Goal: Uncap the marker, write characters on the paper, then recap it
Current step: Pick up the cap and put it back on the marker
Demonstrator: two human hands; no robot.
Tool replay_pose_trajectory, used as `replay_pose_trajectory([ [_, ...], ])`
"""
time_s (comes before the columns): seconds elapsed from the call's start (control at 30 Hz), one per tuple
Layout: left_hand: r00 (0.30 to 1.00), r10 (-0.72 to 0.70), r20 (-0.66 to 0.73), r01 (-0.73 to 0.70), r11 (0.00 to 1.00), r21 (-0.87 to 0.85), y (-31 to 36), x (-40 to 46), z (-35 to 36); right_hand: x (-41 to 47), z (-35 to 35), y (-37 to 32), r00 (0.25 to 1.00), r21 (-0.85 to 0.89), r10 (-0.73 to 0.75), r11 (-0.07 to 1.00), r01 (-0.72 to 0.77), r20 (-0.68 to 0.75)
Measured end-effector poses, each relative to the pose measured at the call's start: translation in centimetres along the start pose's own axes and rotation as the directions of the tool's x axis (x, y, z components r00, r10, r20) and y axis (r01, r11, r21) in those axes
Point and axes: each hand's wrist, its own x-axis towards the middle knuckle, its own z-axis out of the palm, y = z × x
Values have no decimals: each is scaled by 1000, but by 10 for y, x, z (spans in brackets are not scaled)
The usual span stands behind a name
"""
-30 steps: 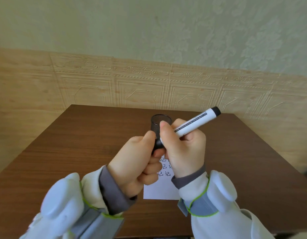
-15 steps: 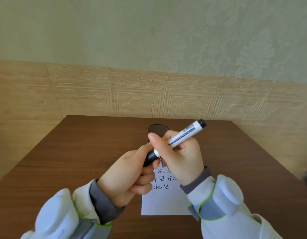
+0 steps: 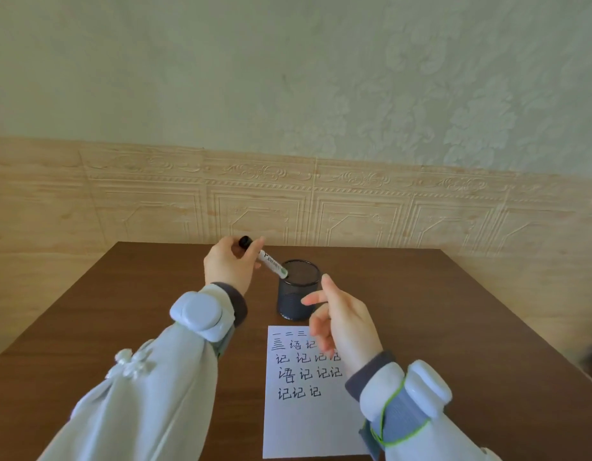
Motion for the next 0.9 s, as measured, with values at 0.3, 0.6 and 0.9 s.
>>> replay_pose_trajectory([
  [0.3, 998, 69, -10, -70, 996, -53, 12, 25, 41, 9, -8, 17, 1000, -1, 19, 1000, -19, -3],
  [0.6, 976, 178, 124, -183, 982, 34, 5, 38, 75, 21, -18, 25, 999, 4, 53, 999, -53, -6],
  [0.9, 949, 221, 224, -263, 948, 177, -16, 33, 87, 29, -15, 31, 998, -18, 60, 998, -60, 18],
])
